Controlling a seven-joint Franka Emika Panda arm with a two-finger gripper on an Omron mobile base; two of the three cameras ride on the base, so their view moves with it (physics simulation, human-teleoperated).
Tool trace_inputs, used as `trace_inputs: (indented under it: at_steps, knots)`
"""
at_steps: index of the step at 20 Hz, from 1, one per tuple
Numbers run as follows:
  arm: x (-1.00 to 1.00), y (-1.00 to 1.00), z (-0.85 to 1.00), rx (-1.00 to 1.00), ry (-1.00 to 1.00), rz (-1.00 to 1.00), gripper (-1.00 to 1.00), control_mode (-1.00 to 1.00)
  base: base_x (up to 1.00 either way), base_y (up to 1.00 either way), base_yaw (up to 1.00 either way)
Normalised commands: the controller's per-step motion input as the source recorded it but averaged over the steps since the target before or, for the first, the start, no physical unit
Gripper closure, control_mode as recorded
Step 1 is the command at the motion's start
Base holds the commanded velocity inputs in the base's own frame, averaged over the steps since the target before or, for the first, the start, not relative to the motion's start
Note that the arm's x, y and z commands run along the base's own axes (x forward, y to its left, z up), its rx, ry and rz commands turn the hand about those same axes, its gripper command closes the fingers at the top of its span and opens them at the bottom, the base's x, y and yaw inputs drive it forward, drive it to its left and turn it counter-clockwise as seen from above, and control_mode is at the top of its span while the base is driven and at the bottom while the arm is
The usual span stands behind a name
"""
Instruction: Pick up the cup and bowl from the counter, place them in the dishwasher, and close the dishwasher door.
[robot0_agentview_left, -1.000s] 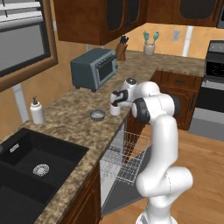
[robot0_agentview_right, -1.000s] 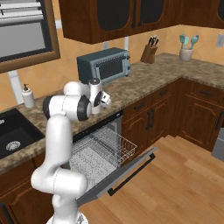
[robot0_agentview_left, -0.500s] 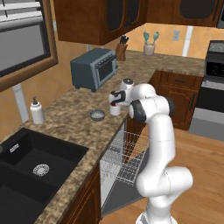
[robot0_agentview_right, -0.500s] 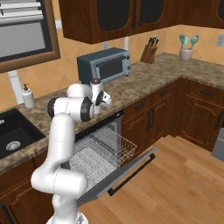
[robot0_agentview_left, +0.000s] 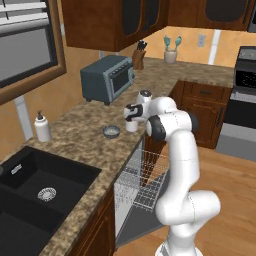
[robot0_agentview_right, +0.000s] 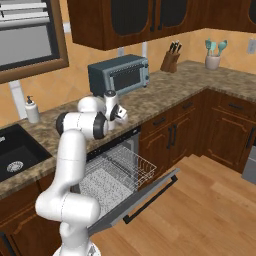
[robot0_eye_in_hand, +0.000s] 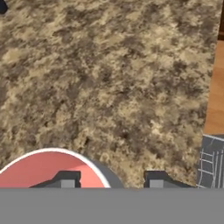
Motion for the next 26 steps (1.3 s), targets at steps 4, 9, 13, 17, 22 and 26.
trace_inputs:
  at_steps: [4, 9, 13, 17, 22, 26]
  knots:
    - [-0.22, -0.02, -0.08, 0.00, 0.00, -0.03, 1.00, -1.00, 0.00, 0.00, 0.00]
    - [-0.66, -0.36, -0.02, 0.05, 0.00, -0.09, 1.00, -1.00, 0.00, 0.00, 0.00]
    - [-1.00, -0.71, 0.00, 0.10, -0.01, -0.10, 1.00, -1.00, 0.00, 0.00, 0.00]
    - [-1.00, -0.72, -0.01, 0.09, -0.02, -0.11, 1.00, -1.00, 0.00, 0.00, 0.00]
    - [-1.00, -0.71, -0.21, 0.09, 0.00, -0.10, 1.00, -1.00, 0.00, 0.00, 0.00]
    - [-0.66, -0.30, -0.63, 0.13, 0.02, -0.05, 1.00, -1.00, 0.00, 0.00, 0.00]
